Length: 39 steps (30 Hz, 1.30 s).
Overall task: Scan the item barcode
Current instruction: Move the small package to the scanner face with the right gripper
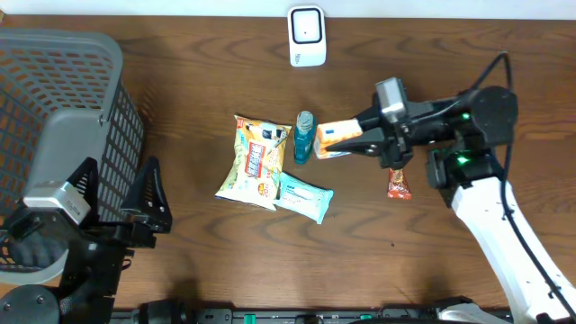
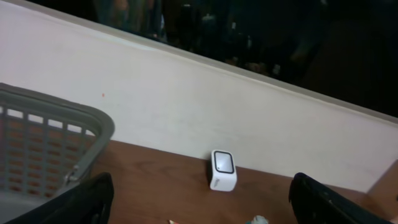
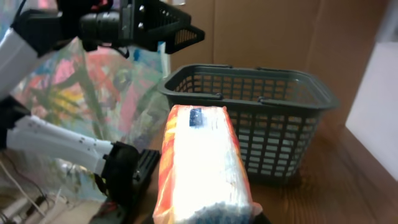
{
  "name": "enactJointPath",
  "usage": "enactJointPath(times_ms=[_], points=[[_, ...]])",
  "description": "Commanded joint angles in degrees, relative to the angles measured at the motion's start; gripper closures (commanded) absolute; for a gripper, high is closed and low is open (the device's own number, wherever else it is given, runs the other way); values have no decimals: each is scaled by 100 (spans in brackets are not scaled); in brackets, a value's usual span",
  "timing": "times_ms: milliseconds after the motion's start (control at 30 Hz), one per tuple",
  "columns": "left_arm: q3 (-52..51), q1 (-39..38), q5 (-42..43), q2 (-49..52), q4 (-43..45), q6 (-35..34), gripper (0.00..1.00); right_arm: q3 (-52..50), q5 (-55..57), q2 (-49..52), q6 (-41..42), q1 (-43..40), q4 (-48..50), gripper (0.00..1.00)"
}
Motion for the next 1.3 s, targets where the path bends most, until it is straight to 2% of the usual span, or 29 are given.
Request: enactJointPath(times_ms=[0, 167, 233, 333, 400, 467, 500, 533, 567, 767, 867, 967, 1133, 1167, 1267], points=[[-9, 31, -446, -31, 74, -11, 10, -61, -72, -157, 911, -74, -7, 99], [-9, 31, -903, -28, 271, -11, 10, -61, -70, -420, 1346, -168, -4, 99], [-7, 31, -911, -26, 372, -13, 10, -61, -70, -549, 1838, -264, -7, 99], [-7, 31, -907, -24, 479, -13, 10, -61, -68, -730, 3187, -437, -7, 99], [-7, 31, -907, -24, 476, -13, 9, -61, -70, -800, 4819, -605, -9, 99], [-9, 31, -907, -24, 474, -13, 10, -61, -70, -802, 6105, -732, -7, 99], [-9, 31, -907, -24, 476, -13, 10, -61, -70, -800, 7219, -848, -9, 99], [-9, 31, -907, -24, 476, -13, 10, -61, -70, -800, 7796, -916, -7, 99], [-9, 31, -905, -24, 474, -13, 9, -61, -66, -800, 8028, -944, -9, 99], [-7, 31, -905, -24, 470, -13, 9, -61, 289, -776, 8585, -946, -15, 98], [-9, 31, -905, -24, 450, -13, 9, -61, 435, -739, 9412, -942, -341, 99], [-9, 31, -905, -24, 415, -13, 9, -61, 717, -721, 9497, -949, -1585, 98], [-9, 31, -903, -24, 387, -13, 9, -61, 1056, -693, 9468, -942, -5187, 98], [-9, 31, -903, -24, 385, -13, 9, -61, 1132, -678, 9254, -933, -5748, 99], [-9, 31, -905, -24, 354, -11, 9, -61, 1499, -671, 8513, -920, -6402, 99]])
